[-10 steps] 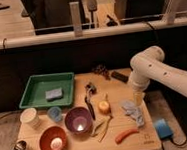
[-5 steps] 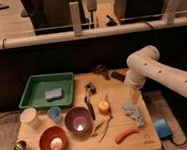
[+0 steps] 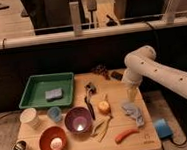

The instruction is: Place eraser in purple bowl

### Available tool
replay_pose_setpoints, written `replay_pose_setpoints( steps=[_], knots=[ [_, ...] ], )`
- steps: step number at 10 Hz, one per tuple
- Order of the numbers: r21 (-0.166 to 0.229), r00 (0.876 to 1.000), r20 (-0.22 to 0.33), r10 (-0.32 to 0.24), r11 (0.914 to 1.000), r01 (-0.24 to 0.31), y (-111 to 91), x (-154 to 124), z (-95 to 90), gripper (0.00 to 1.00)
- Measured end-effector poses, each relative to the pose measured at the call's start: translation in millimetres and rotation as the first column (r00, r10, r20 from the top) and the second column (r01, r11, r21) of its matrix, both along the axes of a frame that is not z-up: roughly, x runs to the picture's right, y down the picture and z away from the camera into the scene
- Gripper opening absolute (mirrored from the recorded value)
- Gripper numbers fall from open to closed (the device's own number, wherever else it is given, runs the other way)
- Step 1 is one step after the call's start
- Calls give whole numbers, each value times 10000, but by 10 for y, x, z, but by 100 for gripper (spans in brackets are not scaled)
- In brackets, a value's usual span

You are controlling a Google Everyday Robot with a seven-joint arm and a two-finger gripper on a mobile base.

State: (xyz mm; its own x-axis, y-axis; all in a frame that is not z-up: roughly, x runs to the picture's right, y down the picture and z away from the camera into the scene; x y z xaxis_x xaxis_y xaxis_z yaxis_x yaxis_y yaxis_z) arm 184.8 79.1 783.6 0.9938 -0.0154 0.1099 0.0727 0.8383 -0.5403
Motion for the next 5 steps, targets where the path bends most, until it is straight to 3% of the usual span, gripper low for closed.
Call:
replay_pose_setpoints(
  steps=[5],
  knots=[
    [15,9994,330,-95,10000,95,-42,-95,230,80]
  ],
)
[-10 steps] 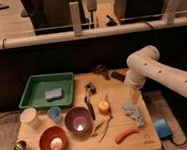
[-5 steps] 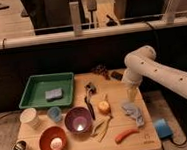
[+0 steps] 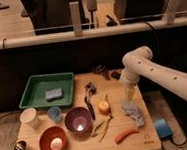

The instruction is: Place eraser in purple bowl

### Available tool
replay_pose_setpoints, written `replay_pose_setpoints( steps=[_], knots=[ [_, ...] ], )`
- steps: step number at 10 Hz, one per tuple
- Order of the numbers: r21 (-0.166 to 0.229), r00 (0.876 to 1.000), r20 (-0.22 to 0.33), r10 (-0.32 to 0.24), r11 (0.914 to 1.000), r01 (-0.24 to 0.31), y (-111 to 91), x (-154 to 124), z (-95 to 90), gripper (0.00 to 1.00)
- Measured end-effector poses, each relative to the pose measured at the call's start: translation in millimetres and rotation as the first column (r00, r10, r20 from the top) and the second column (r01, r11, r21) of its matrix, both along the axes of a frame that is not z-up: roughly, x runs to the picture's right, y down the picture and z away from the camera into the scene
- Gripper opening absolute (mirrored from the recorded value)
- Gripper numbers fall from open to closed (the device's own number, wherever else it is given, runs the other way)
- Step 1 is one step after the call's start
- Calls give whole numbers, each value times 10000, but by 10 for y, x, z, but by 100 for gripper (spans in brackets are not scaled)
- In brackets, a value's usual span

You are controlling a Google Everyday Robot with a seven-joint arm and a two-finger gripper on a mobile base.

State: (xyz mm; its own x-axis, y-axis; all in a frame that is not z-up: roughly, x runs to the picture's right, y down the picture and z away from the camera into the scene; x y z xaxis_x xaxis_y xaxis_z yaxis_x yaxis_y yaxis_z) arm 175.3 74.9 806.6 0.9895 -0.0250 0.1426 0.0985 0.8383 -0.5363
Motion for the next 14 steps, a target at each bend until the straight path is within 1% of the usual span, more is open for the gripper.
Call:
replay_pose_setpoints(
  steps=[2,4,8,11,13,14],
  knots=[
    [27,9999,99,-16,10000,16,-12,-10,85,80],
    [51,9993,313,-227,9997,225,-31,-64,169,80],
    [100,9979,535,-354,9993,349,-77,-103,345,80],
    [79,9961,683,-559,9984,554,-31,-244,411,80],
    [74,9940,784,-762,9971,758,-16,-250,521,80],
    [95,9915,903,-938,9956,933,-24,-329,568,80]
  ],
)
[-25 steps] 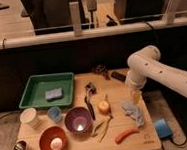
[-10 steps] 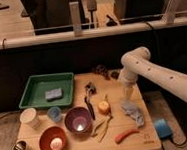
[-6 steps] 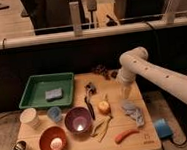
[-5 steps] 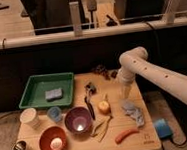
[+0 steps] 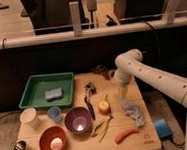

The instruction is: Place eraser in purple bowl

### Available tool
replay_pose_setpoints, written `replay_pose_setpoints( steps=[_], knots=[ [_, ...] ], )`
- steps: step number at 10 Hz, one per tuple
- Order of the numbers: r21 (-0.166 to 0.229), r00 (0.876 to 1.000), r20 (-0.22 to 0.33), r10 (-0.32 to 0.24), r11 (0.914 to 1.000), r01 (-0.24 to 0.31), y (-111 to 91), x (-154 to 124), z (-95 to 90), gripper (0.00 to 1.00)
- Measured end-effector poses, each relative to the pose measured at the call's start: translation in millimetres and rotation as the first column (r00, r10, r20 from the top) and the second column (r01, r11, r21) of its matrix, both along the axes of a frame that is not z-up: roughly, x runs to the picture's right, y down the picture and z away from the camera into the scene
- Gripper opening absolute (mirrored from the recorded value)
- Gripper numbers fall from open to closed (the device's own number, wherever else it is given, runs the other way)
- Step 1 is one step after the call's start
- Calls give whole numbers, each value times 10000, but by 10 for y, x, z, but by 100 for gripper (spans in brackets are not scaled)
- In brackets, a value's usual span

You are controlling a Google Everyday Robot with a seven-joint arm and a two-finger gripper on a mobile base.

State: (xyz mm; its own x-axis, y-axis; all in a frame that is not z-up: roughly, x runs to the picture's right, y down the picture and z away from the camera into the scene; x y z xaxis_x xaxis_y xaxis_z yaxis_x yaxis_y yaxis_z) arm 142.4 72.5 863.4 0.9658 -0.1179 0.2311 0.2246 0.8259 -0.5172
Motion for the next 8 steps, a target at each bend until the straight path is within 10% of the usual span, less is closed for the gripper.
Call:
replay_pose_setpoints(
  steps=[3,8],
  knots=[
    [93,9992,240,-317,9995,314,-11,-220,40,80],
    [329,9920,-85,1258,9916,-1255,-317,244,312,80]
  ],
)
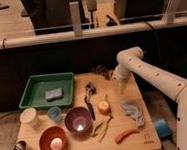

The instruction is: Place eraser in purple bowl

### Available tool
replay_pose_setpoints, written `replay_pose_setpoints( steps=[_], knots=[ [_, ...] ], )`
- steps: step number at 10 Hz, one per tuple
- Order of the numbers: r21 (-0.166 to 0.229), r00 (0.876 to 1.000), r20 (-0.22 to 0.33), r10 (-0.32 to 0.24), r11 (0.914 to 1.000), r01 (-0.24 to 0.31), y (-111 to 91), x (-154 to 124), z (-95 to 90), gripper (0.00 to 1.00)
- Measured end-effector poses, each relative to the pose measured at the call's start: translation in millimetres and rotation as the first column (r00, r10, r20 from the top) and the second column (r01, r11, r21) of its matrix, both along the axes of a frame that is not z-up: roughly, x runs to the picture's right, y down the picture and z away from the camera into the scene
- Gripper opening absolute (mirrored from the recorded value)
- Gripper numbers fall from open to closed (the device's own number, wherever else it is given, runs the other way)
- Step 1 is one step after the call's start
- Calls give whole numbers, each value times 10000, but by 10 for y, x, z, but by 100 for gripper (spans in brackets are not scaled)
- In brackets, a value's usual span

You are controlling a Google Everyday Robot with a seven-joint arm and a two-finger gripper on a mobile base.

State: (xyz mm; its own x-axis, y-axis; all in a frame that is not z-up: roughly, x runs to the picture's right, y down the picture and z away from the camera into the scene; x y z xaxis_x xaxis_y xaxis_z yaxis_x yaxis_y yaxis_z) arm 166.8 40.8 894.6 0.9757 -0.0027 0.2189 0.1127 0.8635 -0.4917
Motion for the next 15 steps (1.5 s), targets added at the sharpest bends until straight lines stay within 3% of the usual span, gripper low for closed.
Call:
replay_pose_setpoints(
  steps=[3,6,9,15],
  knots=[
    [74,9986,-113,525,9986,-524,-92,287,155,80],
    [228,9971,-140,748,9970,-745,-164,178,272,80],
    [529,9933,-528,1029,9936,-1001,-191,154,356,80],
    [1012,9665,-1518,2070,9759,-1931,-230,264,805,80]
  ],
)
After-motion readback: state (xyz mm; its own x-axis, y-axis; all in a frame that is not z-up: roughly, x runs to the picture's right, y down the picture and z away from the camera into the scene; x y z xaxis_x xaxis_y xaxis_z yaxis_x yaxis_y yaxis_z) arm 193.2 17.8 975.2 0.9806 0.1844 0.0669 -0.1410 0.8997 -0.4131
